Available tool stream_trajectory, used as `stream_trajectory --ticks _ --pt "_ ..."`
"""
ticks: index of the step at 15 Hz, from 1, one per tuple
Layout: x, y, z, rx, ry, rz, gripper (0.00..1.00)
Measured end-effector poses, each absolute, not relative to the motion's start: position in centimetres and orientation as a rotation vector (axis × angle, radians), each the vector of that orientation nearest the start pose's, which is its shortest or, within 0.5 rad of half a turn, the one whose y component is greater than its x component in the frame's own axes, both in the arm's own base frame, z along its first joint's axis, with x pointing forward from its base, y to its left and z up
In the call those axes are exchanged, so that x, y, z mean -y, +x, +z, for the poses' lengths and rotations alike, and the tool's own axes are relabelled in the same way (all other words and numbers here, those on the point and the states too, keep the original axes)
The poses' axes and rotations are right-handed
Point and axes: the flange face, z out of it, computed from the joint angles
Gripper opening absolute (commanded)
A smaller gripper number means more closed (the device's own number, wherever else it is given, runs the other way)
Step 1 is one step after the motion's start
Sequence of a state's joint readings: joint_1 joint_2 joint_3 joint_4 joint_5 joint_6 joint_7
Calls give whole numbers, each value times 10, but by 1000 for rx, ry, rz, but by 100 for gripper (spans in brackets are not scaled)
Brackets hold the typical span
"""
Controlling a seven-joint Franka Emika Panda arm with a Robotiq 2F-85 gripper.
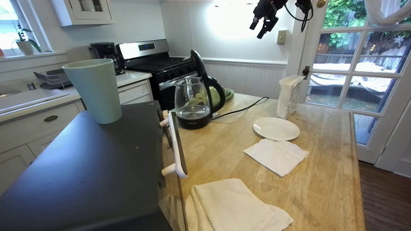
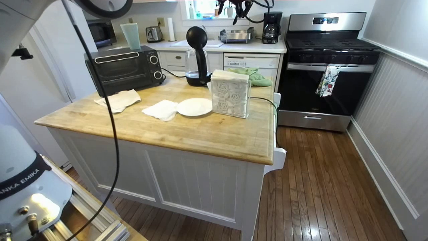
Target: Push the button on the kettle
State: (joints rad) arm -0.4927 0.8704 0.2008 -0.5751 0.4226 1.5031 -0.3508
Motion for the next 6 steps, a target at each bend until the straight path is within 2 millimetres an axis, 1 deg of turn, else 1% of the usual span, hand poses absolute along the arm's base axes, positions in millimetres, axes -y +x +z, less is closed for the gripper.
stream_trajectory --ticks 3,4,6 --pt "270 700 544 245 -2620 -452 100" --pt "274 697 547 256 -2623 -463 100" --pt "274 697 546 253 -2623 -460 100"
